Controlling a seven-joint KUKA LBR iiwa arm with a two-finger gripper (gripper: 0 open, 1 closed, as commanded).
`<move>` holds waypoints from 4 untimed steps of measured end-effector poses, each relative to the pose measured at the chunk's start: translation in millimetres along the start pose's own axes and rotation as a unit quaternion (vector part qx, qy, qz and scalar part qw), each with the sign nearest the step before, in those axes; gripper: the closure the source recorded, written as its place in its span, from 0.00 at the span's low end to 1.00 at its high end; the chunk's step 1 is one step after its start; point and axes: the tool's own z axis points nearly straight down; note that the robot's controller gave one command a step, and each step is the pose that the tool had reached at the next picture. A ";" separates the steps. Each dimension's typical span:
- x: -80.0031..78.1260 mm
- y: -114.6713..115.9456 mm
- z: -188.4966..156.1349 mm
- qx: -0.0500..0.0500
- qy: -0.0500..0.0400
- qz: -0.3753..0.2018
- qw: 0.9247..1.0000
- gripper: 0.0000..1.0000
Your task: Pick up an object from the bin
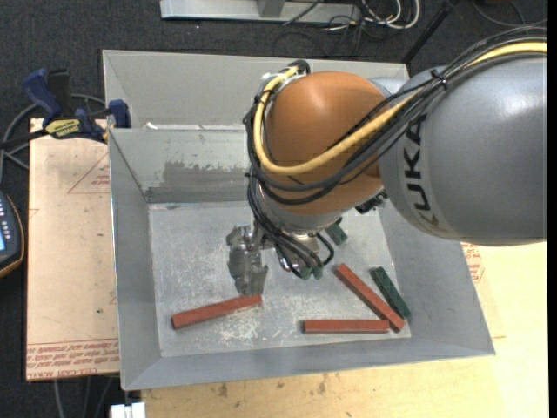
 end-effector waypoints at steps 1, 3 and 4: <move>1.3 -0.5 3.5 0.001 0.004 0.000 1.000 0.00; -5.5 1.9 196.9 0.001 0.004 0.023 1.000 0.00; -5.8 2.4 196.4 0.000 0.005 0.023 1.000 1.00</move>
Offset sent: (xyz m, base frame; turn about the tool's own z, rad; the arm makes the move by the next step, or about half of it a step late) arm 0.0000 0.0000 0.0000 0.0000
